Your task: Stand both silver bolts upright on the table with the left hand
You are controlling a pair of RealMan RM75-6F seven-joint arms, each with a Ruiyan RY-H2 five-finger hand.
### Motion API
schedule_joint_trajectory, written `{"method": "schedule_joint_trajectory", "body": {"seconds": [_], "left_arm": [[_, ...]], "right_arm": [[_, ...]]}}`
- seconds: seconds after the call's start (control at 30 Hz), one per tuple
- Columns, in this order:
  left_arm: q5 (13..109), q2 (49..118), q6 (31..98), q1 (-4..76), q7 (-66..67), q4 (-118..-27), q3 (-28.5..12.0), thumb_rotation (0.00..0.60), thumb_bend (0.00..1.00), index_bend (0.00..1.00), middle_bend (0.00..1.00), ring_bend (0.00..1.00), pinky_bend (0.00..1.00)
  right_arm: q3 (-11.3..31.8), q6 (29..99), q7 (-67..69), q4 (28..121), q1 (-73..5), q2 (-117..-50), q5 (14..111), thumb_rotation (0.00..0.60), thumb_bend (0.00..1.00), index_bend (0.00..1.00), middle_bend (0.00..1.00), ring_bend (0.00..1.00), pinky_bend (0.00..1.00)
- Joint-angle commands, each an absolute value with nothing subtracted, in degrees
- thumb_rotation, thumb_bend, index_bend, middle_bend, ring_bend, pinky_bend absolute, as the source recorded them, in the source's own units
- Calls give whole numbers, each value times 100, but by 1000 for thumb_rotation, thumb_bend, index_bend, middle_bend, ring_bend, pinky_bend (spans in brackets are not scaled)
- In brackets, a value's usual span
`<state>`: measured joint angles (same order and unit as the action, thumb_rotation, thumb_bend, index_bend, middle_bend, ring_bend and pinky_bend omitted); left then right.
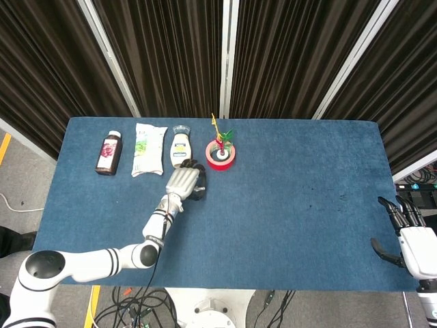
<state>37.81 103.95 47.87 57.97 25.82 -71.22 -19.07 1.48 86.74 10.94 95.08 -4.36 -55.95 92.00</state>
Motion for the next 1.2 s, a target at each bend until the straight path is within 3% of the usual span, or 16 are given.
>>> {"method": "schedule_joint_trajectory", "body": {"seconds": [0.03, 1.2], "left_arm": [[3792, 10402, 4798, 5778, 2468, -7093, -1933, 600, 380, 527, 217, 52, 0], [3952, 10209, 5008, 5614, 2167, -7120, -1818, 600, 386, 479, 217, 52, 0]], "right_arm": [[147, 8673, 1096, 9507, -436, -5594, 9202, 600, 228, 60, 158, 0, 0], [126, 8749, 1057, 9575, -405, -5563, 9288, 600, 228, 60, 159, 0, 0]]}}
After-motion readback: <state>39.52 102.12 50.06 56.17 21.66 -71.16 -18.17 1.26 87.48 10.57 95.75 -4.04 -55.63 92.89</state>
